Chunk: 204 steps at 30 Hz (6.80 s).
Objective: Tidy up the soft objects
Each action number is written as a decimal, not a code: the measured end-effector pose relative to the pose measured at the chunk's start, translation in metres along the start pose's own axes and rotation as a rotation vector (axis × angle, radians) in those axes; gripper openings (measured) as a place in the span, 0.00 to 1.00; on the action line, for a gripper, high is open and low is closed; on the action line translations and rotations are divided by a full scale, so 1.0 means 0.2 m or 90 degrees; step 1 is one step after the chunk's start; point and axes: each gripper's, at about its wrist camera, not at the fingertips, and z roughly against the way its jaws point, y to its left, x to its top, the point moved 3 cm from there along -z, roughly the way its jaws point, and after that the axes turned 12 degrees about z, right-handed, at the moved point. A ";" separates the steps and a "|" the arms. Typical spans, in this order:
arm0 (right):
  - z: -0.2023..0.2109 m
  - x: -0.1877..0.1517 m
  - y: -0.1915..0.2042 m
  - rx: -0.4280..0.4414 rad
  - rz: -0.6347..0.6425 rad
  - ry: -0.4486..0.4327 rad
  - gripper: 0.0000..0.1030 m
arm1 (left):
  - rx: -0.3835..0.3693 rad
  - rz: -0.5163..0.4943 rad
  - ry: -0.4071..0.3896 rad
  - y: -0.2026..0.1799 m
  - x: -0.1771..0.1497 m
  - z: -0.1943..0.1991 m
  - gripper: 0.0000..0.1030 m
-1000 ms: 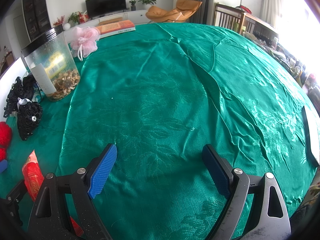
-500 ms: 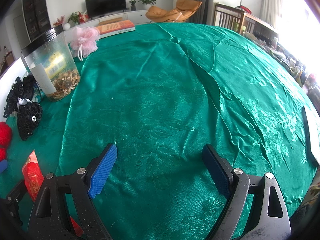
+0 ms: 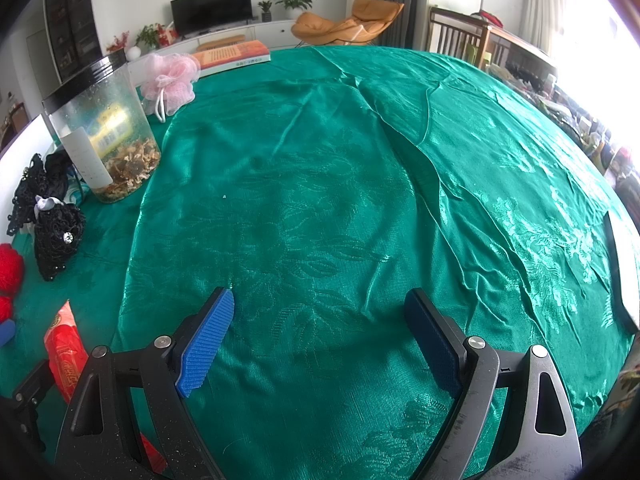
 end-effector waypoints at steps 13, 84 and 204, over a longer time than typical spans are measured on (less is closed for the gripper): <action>0.00 0.00 0.00 0.000 0.000 0.000 0.86 | 0.000 0.000 0.000 0.00 0.00 0.00 1.00; -0.12 0.13 -0.32 0.137 -0.072 -0.059 0.19 | -0.017 0.073 0.013 -0.18 0.41 0.00 0.98; 0.09 -0.04 -0.14 0.205 -0.218 -0.117 0.78 | -0.049 0.068 0.040 0.11 0.28 0.10 0.95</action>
